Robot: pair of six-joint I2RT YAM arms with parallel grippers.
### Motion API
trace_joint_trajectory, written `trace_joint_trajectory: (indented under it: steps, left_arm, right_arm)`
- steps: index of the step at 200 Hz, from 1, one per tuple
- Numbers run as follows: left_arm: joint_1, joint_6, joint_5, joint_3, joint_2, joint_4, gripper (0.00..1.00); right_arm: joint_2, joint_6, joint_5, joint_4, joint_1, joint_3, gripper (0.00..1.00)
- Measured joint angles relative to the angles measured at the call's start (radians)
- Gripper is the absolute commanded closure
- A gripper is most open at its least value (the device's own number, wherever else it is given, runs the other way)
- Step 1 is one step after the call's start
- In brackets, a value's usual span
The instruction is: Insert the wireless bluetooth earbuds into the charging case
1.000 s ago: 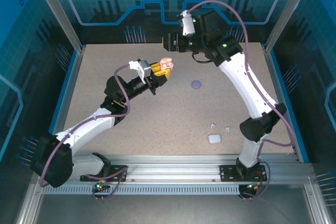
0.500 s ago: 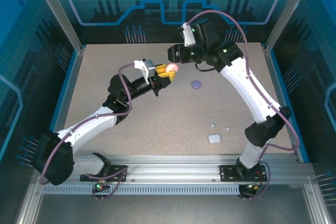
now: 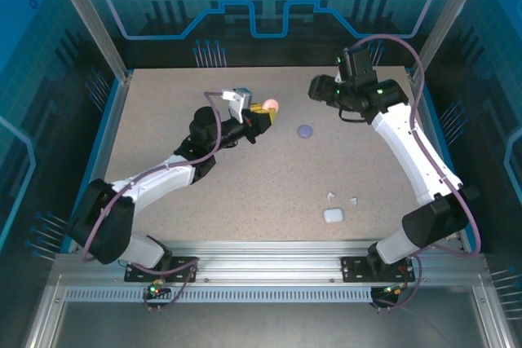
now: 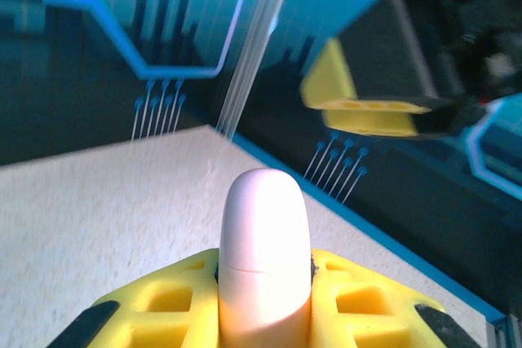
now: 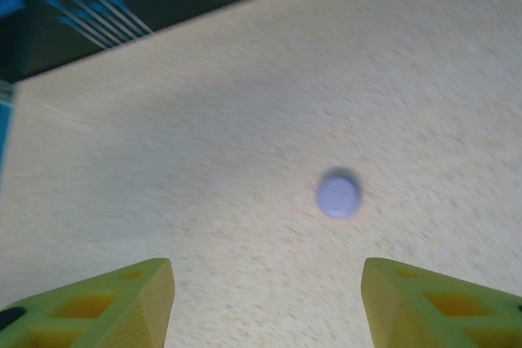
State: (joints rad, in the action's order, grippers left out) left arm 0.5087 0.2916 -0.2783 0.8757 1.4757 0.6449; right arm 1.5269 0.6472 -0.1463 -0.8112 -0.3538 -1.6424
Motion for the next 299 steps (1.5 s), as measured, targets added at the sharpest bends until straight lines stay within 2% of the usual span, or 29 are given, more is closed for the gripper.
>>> trace_joint_trajectory:
  steps: [61,109,153,177,189,241,257,266,288,292,299]
  left_arm:
    - [-0.024,0.223,0.032,0.187,0.295,-0.178,1.0]
    - [-0.079,0.443,0.011,0.387,0.557,-0.276,1.0]
    - [-0.117,0.549,-0.025,0.49,0.721,-0.38,0.99]
    - [-0.127,0.574,-0.045,0.525,0.755,-0.427,0.91]
    - [-0.127,0.575,-0.049,0.541,0.756,-0.444,0.8]
    - [-0.13,0.599,-0.058,0.554,0.755,-0.479,0.51]
    - [-0.133,0.599,-0.06,0.552,0.747,-0.48,0.47]
    - [-0.135,0.6,-0.06,0.544,0.739,-0.481,0.42]
    - [-0.148,0.594,-0.056,0.521,0.711,-0.498,0.37]
    - [-0.152,0.592,-0.056,0.515,0.705,-0.503,0.32]
    - [-0.16,0.589,-0.058,0.505,0.694,-0.51,0.3]
  right_arm:
    - [-0.15,0.062,-0.039,0.004,0.002,0.351,0.35]
    - [-0.19,0.087,-0.028,0.005,0.001,0.483,0.35]
    - [-0.199,0.101,-0.017,0.005,-0.008,0.56,0.35]
    - [-0.203,0.107,-0.019,0.003,-0.019,0.58,0.34]
    - [-0.203,0.11,-0.019,0.0,-0.024,0.584,0.33]
    - [-0.203,0.122,-0.036,-0.019,-0.058,0.588,0.2]
    - [-0.203,0.124,-0.042,-0.034,-0.075,0.588,0.19]
    - [-0.201,0.124,-0.046,-0.046,-0.085,0.588,0.19]
    - [-0.188,0.124,-0.058,-0.077,-0.108,0.588,0.18]
    - [-0.184,0.124,-0.058,-0.083,-0.114,0.588,0.18]
    - [-0.177,0.125,-0.06,-0.094,-0.124,0.588,0.15]
